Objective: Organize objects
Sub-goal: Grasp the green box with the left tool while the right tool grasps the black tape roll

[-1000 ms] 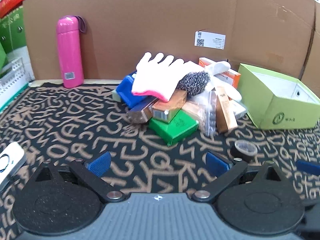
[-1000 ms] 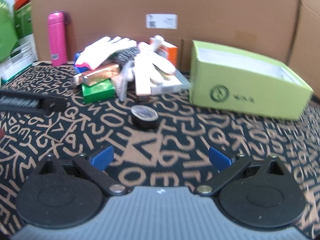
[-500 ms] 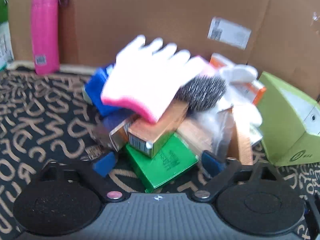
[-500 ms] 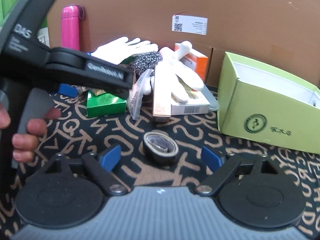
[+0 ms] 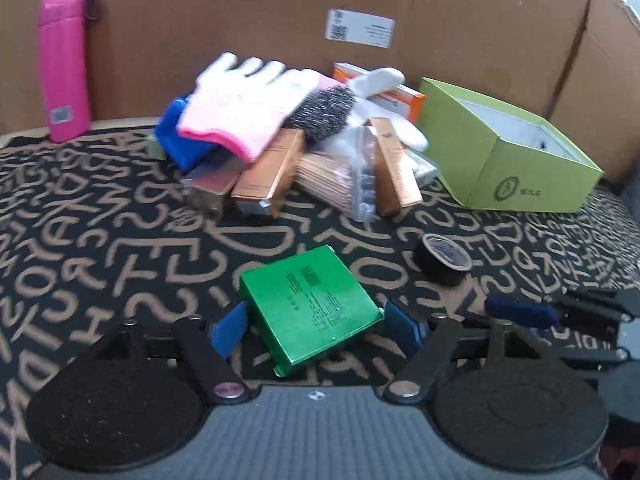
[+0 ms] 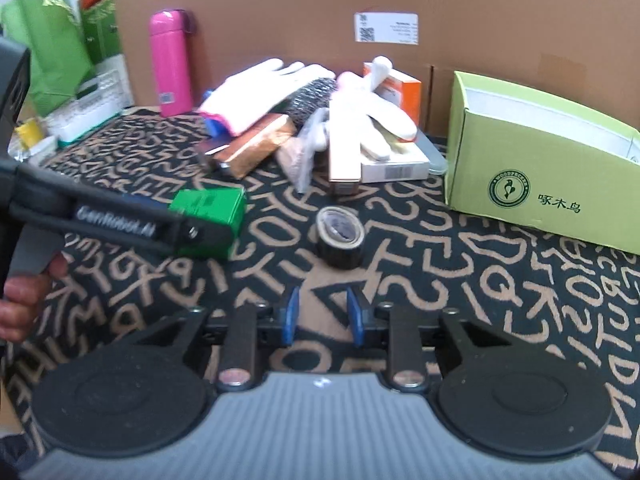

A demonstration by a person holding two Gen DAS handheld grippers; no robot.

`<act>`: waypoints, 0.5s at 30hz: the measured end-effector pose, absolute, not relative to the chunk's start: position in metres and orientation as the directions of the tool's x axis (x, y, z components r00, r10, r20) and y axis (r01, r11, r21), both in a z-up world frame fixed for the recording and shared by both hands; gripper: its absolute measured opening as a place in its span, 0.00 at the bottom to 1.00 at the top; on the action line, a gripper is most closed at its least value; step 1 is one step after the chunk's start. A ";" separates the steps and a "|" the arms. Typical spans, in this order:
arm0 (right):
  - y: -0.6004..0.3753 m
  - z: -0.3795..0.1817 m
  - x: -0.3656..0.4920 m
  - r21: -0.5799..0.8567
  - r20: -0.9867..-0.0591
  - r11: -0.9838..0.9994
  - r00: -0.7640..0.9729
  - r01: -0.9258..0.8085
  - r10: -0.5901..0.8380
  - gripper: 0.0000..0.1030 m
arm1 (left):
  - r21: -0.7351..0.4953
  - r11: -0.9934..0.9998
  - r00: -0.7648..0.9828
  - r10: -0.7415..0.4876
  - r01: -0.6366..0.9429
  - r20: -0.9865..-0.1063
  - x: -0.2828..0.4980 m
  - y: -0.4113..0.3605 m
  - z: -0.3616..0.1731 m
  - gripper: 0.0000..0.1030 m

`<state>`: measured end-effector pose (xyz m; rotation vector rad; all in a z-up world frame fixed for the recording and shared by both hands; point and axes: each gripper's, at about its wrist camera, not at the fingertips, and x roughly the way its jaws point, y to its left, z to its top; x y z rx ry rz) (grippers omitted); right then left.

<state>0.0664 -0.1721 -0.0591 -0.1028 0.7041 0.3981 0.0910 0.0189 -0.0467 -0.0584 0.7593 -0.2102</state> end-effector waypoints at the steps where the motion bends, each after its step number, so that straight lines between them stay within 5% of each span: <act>1: -0.172 -0.059 0.070 0.031 -0.641 0.922 0.700 -0.387 0.315 0.28 | -0.112 0.983 0.715 -0.184 0.147 -0.674 0.090 0.018 -0.046 0.82; 3: -0.171 -0.058 0.078 0.011 -0.615 0.925 0.726 -0.380 0.306 0.36 | -0.090 0.988 0.719 -0.153 0.125 -0.678 0.093 0.016 -0.045 0.82; 11: -0.169 -0.069 0.114 0.067 -0.612 0.906 0.700 -0.419 0.368 0.38 | -0.111 0.987 0.704 -0.159 0.114 -0.693 0.108 0.012 -0.049 0.77; 15: -0.173 -0.069 0.106 0.083 -0.591 0.908 0.714 -0.410 0.376 0.29 | -0.127 0.986 0.712 -0.166 0.107 -0.682 0.106 0.015 -0.053 0.72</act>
